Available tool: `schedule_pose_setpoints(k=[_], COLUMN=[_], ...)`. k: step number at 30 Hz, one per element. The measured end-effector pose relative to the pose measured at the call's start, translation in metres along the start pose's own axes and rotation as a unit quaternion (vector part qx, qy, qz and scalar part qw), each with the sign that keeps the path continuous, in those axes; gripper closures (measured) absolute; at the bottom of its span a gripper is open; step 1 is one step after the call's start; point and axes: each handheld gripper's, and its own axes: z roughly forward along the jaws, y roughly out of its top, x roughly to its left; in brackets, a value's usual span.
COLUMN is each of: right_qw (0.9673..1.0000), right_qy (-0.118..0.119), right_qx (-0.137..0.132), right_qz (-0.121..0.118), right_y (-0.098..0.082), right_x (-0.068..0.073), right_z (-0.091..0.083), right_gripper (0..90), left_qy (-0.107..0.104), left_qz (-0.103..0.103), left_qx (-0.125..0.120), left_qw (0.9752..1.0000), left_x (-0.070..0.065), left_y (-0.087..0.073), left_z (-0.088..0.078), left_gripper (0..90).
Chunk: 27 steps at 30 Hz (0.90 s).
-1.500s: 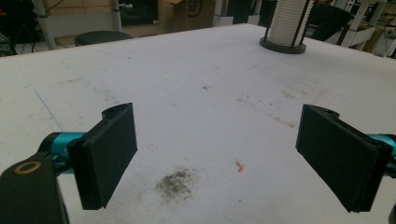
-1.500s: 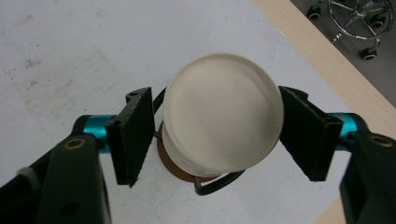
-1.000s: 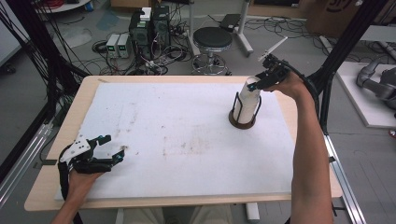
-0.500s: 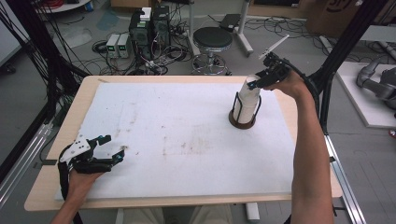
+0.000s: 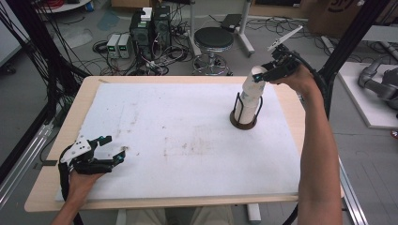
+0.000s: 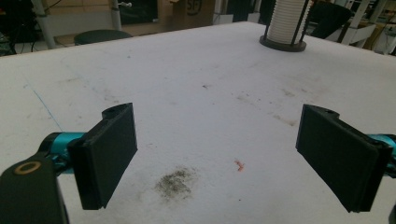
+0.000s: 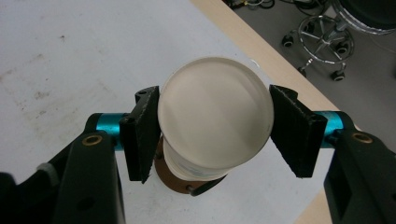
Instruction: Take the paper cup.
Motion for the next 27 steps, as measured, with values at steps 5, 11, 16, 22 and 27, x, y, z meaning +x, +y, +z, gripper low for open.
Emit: schedule_pose_setpoints(k=[5,11,16,22,27], right_qw=[1.0000,0.9998,0.9996,0.9993,0.9989], right_qy=[-0.002,-0.009,-0.019,-0.022,-0.020], right_qx=[-0.005,-0.016,-0.021,-0.029,-0.040], right_qz=[-0.003,-0.007,-0.010,-0.010,-0.013], right_y=[0.003,0.009,0.012,0.012,0.012], right_x=[0.001,0.001,0.002,0.002,0.004], right_z=[-0.006,-0.018,-0.026,-0.030,-0.034], right_gripper=[38.2,38.2,38.1,38.2,38.2], left_qy=[0.000,0.000,0.000,0.000,0.000], left_qz=[-0.001,0.001,0.000,0.000,0.001], left_qx=[0.001,0.003,0.002,0.003,0.003], left_qw=[1.0000,1.0000,1.0000,1.0000,1.0000], left_x=[0.000,0.000,0.000,0.000,0.000], left_y=[0.000,0.000,0.000,0.000,0.000], left_z=[0.000,0.001,0.001,0.001,0.001], left_gripper=[12.4,12.4,12.4,12.4,12.4])
